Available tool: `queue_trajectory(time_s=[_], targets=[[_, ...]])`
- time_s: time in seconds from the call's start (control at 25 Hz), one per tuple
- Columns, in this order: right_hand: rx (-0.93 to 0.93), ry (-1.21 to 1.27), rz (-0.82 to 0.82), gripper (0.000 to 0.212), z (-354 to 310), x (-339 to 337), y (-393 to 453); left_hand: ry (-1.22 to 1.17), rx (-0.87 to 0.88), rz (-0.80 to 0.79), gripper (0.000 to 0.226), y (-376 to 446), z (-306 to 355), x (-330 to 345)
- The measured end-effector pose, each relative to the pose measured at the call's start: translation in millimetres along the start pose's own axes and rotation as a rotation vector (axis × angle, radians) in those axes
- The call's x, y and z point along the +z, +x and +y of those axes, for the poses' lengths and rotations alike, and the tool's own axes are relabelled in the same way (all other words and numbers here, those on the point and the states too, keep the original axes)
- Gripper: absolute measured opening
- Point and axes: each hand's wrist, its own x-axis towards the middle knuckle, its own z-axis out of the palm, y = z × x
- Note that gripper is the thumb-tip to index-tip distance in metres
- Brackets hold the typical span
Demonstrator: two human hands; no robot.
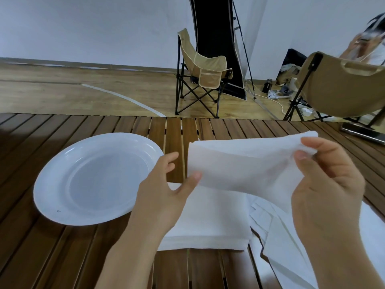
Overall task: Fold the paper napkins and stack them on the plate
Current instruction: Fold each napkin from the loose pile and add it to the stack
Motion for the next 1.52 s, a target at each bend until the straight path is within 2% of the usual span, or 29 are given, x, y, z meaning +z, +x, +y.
queue_trajectory(time_s=[0.08, 0.16, 0.28, 0.4, 0.52, 0.6, 0.84, 1.12, 1.24, 1.36, 1.44, 1.52], targets=[[0.076, 0.065, -0.042, 0.030, 2.8, 1.3, -0.5, -0.212, 0.038, -0.045, 0.074, 0.5, 3.7, 0.1], [0.127, 0.100, -0.089, 0.031, 5.4, 3.9, -2.0, -0.284, 0.103, -0.042, 0.070, -1.1, 6.7, -0.5], [0.177, 0.060, -0.120, 0.025, 11.0, 4.9, -2.7, -0.244, 0.213, 0.057, 0.058, -0.3, 10.2, -3.5], [0.247, 0.006, -0.181, 0.014, 11.8, 5.5, -3.0, -0.161, 0.276, 0.164, 0.032, -0.1, 11.8, -6.2], [0.313, -0.077, -0.280, 0.034, 10.7, 5.9, -3.3, -0.155, 0.250, 0.227, 0.016, 0.4, 10.1, -7.4], [0.291, -0.215, -0.305, 0.039, 11.2, 6.4, -4.6, -0.148, 0.243, 0.271, 0.016, 1.6, 8.0, -8.8], [0.180, -0.425, -0.239, 0.020, 15.8, 1.7, -4.0, -0.047, 0.240, 0.300, 0.013, 0.1, 0.8, -16.1], [0.131, -0.461, -0.197, 0.010, 18.1, 6.0, -1.8, 0.023, 0.283, 0.439, 0.007, -0.4, 3.2, -20.6], [0.183, -0.420, -0.160, 0.009, 20.7, 9.5, -4.6, -0.006, 0.226, 0.420, 0.011, -0.1, 4.0, -21.4], [0.287, -0.479, -0.128, 0.007, 30.4, 15.5, -9.8, 0.041, 0.112, 0.397, 0.012, 1.6, -0.3, -14.3], [0.409, -0.530, -0.164, 0.018, 41.1, 15.8, -12.6, 0.072, -0.001, 0.380, 0.015, 3.7, -8.8, -8.9], [0.497, -0.607, -0.221, 0.017, 50.9, 12.6, -13.6, 0.145, -0.088, 0.310, 0.011, 6.6, -18.5, -5.0]])
